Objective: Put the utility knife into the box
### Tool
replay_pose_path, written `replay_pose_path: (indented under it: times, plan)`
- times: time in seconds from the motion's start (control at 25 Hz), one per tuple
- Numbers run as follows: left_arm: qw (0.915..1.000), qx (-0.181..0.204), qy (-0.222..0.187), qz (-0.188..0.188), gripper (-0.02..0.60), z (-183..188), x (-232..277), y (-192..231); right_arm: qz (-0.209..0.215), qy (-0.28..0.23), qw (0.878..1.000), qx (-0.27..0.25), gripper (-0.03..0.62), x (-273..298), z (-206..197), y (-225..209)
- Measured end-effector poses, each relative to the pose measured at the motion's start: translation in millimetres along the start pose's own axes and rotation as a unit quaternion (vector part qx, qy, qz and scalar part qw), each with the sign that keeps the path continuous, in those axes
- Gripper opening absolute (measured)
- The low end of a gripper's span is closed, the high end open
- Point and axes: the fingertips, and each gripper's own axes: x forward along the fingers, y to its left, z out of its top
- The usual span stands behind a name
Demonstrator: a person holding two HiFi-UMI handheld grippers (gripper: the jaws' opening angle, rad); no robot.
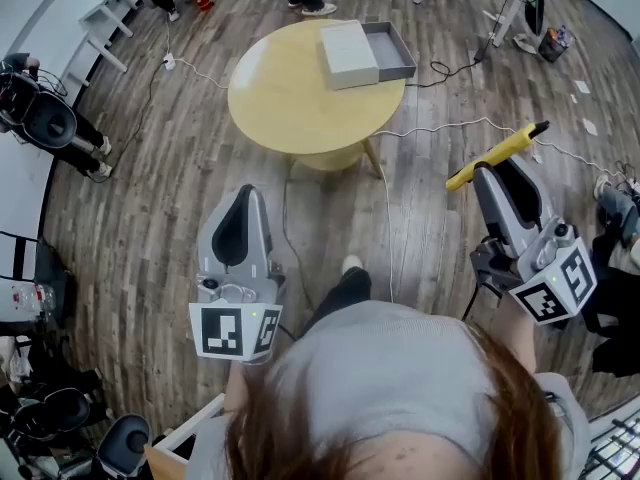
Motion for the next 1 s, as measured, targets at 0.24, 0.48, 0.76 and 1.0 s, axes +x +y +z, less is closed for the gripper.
replay_pose_path:
  times: [0.24, 0.48, 0.76, 1.0]
  plan:
    - [0.9999, 0.005, -0.004, -0.012, -0.006, -4.9, 53.1, 44.2, -0.014, -0.015, 1.000, -0.002, 0.121, 58.8, -2.3, -25.5]
    - [0.9993, -0.005, 0.009, -0.036, -0.006, -25.2, 91.2, 55.9, -0.035, 0.001, 0.999, -0.010, 0.123, 82.1, -13.5, -46.4]
    - [0.9986, -0.016, 0.017, -0.047, -0.006, -38.9, 138.5, 70.0, -0.039, 0.008, 0.999, -0.005, 0.121, 119.2, -16.6, -81.5]
    - [0.9992, -0.008, 0.014, -0.036, -0.006, -46.0, 187.5, 86.6, -0.037, 0.006, 0.999, -0.001, 0.121, 154.9, -18.5, -127.9]
